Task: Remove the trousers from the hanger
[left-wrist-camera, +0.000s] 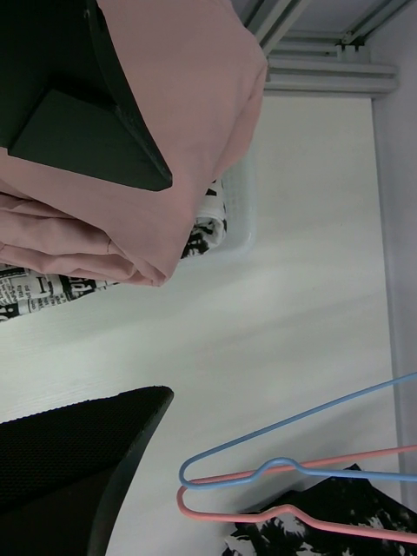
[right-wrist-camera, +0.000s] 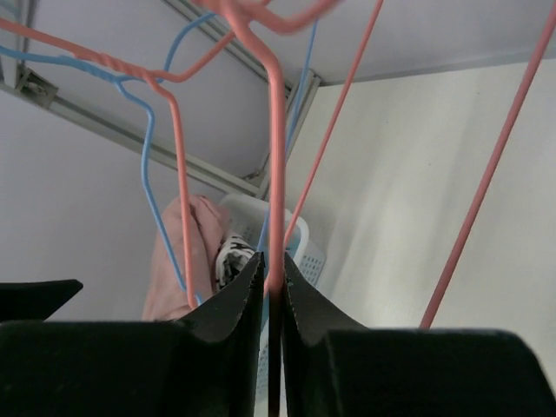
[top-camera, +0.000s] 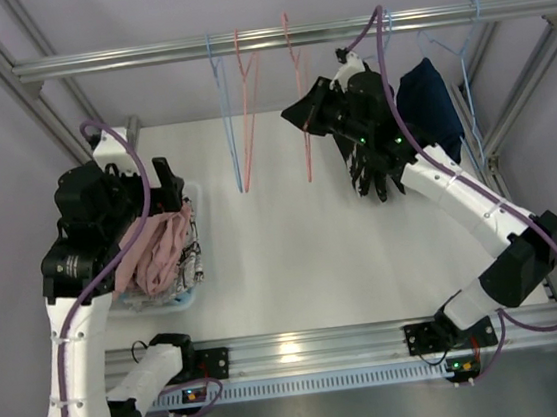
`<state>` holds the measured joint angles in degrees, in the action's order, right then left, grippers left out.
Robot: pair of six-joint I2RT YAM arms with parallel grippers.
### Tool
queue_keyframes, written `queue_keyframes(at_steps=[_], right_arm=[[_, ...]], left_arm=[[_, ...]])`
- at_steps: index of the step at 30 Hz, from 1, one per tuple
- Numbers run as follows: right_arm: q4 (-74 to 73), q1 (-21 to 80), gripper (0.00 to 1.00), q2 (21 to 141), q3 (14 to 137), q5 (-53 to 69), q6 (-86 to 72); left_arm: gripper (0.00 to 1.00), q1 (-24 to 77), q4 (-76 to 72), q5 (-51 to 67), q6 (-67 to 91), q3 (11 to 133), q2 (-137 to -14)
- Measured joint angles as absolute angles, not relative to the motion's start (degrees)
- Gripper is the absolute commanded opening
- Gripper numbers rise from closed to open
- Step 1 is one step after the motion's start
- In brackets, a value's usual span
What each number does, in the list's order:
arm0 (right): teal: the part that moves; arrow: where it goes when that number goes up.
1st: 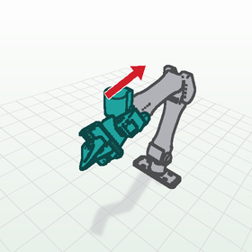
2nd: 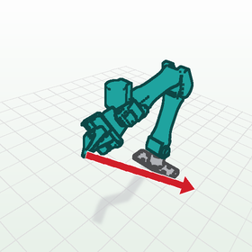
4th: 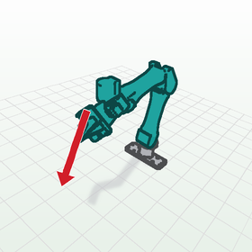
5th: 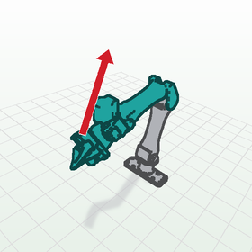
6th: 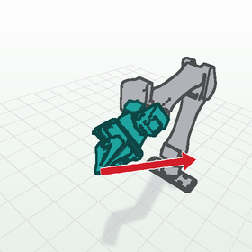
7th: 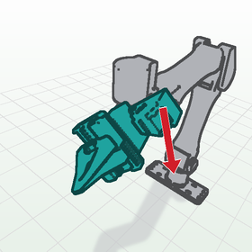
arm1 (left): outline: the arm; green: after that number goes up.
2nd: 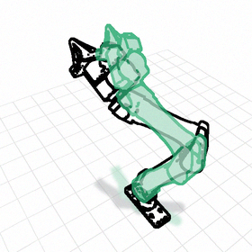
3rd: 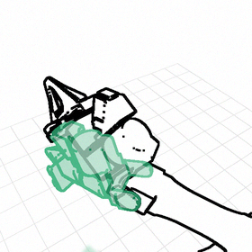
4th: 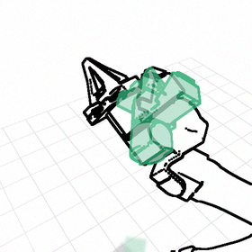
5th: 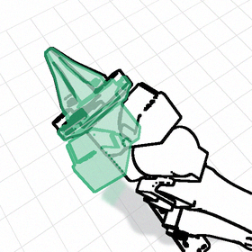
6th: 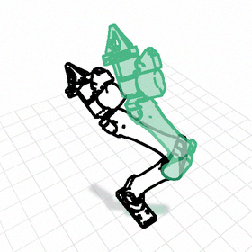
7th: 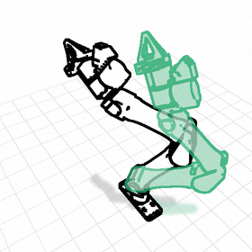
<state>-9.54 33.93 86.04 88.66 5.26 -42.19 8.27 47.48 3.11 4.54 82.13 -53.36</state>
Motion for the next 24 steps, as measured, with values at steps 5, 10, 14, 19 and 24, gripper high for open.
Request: queue_keyframes(at_steps=[5,10,14,19,24], right_arm=[[-8.5,33.8,0.38,85.9,85.5,6.4,-42.7],[-8.4,33.8,0.75,83.3,82.6,7.6,-41.6],[-8.6,33.6,1.00,77.5,79.1,7.5,-38.9],[-8.9,33.6,0.99,66.7,76.0,5.1,-31.0],[-9.1,33.1,0.99,53.5,73.1,-0.3,-20.3]], left_arm=[[0.99,8.3,47.7,6.3,3.8,80.1,-53.5],[0.99,8.3,48.1,9.0,3.7,79.4,-55.8],[0.99,8.3,48.2,10.4,3.8,79.4,-58.2],[0.99,8.3,48.2,9.2,3.7,81.4,-60.2],[0.99,8.3,47.6,6.5,3.0,85.3,-61.5]])
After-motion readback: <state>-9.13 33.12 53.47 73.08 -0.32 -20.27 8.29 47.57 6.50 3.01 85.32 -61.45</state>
